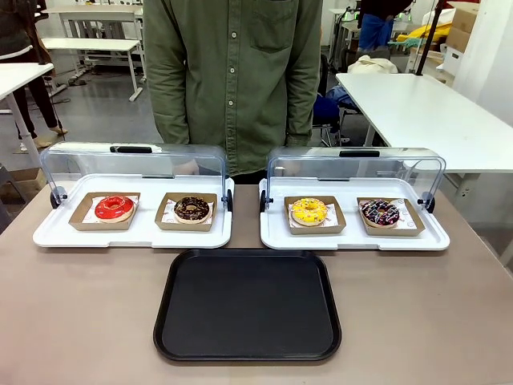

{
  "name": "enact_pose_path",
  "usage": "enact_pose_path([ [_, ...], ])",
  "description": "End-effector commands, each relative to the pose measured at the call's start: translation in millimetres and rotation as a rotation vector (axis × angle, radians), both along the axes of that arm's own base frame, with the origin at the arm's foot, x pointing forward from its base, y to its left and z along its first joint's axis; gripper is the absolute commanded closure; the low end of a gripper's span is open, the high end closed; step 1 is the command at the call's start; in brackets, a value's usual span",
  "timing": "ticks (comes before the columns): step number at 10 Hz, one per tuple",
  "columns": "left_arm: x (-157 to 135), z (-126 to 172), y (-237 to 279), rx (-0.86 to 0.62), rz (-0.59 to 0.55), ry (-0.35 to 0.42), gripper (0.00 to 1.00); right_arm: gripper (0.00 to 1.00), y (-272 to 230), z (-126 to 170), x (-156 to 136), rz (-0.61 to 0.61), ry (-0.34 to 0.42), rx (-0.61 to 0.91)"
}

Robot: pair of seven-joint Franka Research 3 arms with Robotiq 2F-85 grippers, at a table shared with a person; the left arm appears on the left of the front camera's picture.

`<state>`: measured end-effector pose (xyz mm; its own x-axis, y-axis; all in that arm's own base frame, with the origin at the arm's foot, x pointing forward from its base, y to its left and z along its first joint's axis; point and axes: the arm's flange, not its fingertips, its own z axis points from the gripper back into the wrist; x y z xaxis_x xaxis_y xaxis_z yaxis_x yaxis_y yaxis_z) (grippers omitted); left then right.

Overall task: Move the third donut from the left to the tray.
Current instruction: Pick up the Paper togo box containing the Donut indicated by the person and place it on the Handle tray.

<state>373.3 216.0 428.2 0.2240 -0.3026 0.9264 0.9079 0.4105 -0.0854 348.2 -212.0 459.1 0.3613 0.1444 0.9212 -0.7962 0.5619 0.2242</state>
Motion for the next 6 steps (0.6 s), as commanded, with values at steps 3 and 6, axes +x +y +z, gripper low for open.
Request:
enact_pose_path([
  [3,1.0,2.0,2.1,-0.003,-0.005,-0.007,0.00,0.00,-0.9,0.6,2.7,0.003,-0.038,0.008],
  [6,1.0,2.0,2.1,-0.003,-0.005,-0.007,0.00,0.00,-0.9,0.6,2.7,0.003,-0.038,0.008],
])
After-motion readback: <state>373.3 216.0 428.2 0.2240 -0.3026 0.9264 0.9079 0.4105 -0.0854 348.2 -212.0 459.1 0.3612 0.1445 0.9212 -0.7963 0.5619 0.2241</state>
